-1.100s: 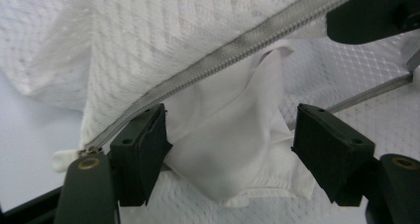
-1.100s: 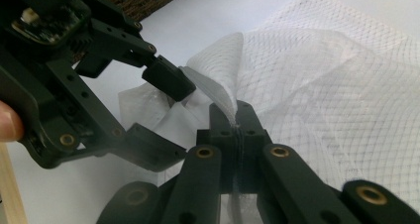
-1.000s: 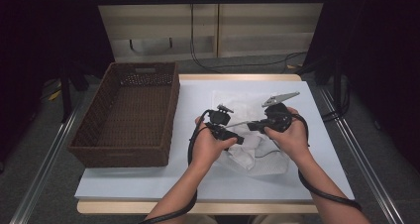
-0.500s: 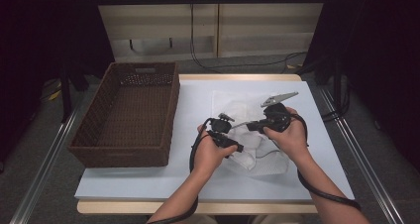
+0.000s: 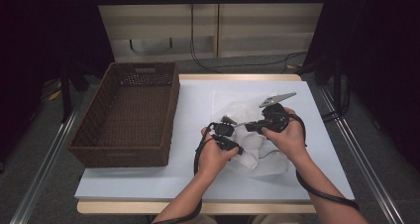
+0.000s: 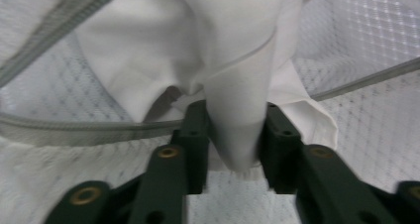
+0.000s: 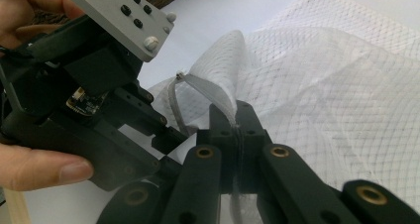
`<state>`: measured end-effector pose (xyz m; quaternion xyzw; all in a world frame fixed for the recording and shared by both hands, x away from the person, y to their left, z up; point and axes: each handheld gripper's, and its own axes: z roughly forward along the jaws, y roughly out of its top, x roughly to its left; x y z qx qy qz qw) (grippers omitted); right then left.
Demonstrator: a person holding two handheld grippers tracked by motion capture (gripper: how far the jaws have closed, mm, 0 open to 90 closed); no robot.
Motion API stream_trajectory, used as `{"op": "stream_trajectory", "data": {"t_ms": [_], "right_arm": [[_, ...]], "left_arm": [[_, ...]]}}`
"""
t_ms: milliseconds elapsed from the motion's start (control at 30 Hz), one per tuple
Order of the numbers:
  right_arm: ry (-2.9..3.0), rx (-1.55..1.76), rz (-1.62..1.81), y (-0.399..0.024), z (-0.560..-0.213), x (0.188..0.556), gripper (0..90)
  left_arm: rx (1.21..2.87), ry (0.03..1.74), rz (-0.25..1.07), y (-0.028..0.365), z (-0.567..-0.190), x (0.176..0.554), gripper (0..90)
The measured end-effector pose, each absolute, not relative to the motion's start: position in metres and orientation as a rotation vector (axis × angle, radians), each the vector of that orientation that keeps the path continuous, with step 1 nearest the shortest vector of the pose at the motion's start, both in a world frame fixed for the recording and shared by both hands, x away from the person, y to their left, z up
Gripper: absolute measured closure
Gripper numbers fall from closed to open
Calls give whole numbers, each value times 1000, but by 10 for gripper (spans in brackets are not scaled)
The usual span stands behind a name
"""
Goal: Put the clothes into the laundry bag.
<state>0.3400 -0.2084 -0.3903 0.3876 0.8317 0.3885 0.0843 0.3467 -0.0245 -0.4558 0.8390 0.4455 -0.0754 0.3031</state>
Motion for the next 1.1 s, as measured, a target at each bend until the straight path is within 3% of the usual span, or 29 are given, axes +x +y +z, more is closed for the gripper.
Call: {"op": "stream_trajectory", "data": {"t_ms": [200, 1100], "right_arm": [[2486, 1156, 1149, -208, -391, 340, 894], [2473, 1153, 1161, -209, -387, 337, 895]], "left_arm": [[2207, 1162, -206, -24, -451, 347, 763], [2061, 1177, -146, -22, -431, 367, 771]]}}
